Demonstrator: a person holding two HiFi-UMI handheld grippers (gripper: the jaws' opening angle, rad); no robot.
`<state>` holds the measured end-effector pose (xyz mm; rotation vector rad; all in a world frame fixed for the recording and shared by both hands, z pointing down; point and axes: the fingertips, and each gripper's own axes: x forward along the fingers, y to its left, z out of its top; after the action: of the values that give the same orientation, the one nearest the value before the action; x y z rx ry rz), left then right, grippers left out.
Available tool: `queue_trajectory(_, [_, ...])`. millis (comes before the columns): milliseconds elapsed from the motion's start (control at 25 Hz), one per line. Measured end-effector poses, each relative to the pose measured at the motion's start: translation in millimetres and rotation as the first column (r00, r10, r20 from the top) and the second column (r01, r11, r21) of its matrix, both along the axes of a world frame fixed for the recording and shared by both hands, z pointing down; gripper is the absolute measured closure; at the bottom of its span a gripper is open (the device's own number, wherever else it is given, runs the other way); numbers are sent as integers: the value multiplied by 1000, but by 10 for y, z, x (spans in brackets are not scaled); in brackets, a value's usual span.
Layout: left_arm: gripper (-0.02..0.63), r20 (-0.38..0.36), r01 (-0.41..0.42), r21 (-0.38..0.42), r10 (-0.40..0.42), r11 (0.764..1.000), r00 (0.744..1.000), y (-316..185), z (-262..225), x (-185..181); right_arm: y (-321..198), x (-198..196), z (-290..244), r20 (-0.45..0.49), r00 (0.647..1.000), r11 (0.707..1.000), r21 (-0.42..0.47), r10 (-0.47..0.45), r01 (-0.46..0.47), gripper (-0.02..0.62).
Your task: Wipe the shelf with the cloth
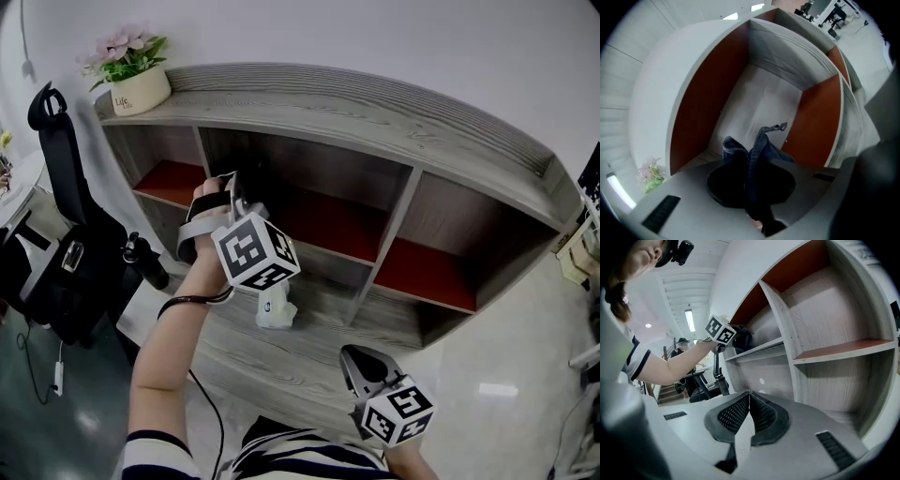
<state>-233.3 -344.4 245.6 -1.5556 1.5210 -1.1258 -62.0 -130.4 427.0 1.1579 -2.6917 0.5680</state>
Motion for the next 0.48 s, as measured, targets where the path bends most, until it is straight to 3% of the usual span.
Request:
queue_trajectory(120, [571,-54,-39,64,43,997,998,14,-121,166,1,14,13,-3,1000,1000,-1,2,-2,569])
queue_trajectory(280, [571,-219,-109,75,123,991,968,24,-197,415,-9,74,26,-8,1000,1000,-6,18,-18,569])
queue_trajectory(400, [571,-352,-160,58,170,985,920,17,-207,600,-20,113,15,-8,1000,1000,-3,27,-27,569])
queue_trajectory(480, [571,-460,-207,57,209,977,863,15,-223,732,-30,146,8,-8,999,999,-2,35,-35,569])
